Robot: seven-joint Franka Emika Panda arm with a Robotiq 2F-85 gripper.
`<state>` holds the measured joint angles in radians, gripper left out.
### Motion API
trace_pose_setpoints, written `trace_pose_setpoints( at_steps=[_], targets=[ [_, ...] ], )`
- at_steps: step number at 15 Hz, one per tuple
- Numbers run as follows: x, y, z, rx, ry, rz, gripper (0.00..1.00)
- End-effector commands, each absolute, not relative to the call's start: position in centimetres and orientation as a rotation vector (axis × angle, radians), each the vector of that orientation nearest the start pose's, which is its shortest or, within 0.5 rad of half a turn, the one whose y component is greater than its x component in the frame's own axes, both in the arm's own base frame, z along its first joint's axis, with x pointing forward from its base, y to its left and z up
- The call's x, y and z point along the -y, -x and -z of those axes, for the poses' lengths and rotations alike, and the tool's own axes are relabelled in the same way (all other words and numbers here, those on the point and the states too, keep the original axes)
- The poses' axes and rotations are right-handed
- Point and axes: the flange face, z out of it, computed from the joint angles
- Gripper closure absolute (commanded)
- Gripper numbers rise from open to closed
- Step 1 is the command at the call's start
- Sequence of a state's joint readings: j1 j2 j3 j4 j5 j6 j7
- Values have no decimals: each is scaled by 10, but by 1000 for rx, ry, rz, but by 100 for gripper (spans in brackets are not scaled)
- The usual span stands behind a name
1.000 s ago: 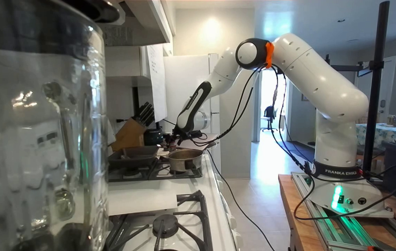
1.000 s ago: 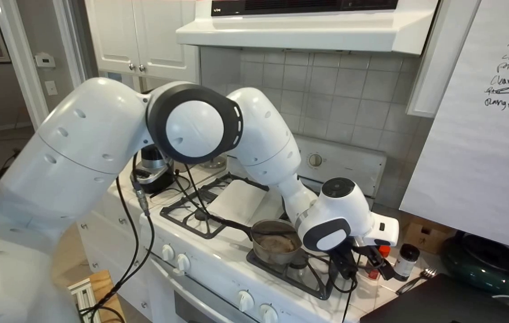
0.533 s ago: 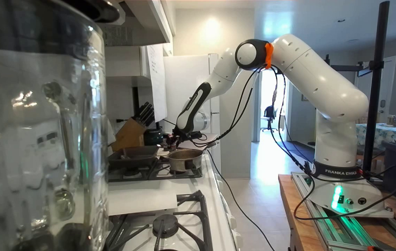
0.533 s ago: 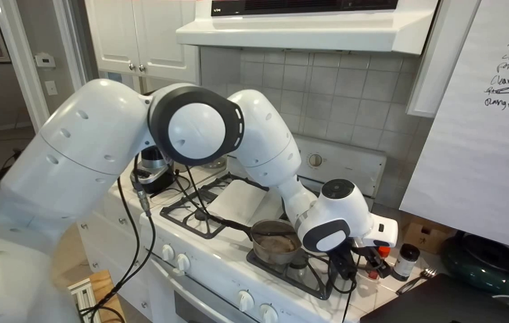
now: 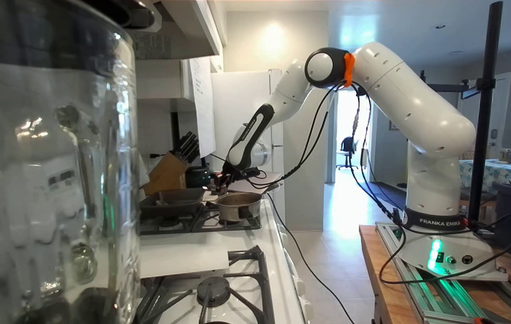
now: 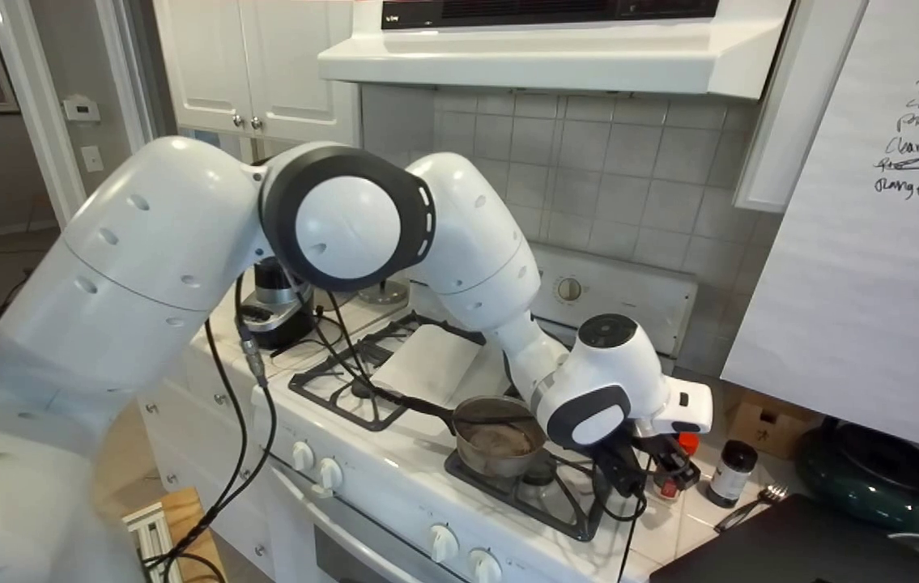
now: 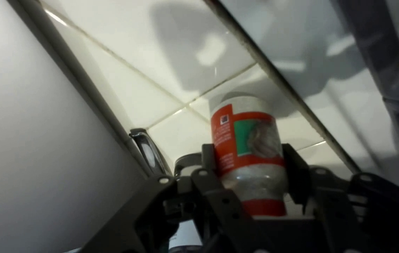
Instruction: Sprinkle some of the contents of the orange bottle into the grey tray
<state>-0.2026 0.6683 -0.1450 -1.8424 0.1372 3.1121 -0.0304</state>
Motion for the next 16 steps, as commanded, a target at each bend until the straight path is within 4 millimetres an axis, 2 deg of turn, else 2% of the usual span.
trace_pose_setpoints(
  at_steps=[1,7,10,13,16],
  targets=[
    [216,-622,-276,-375,3165,761,77],
    [208,-603,-344,18,3337,501,77],
    [199,-599,-370,240,3417,417,77],
    [177,-598,-382,481,3447,315,77],
    [149,-606,-388,732,3446,226,77]
  ],
)
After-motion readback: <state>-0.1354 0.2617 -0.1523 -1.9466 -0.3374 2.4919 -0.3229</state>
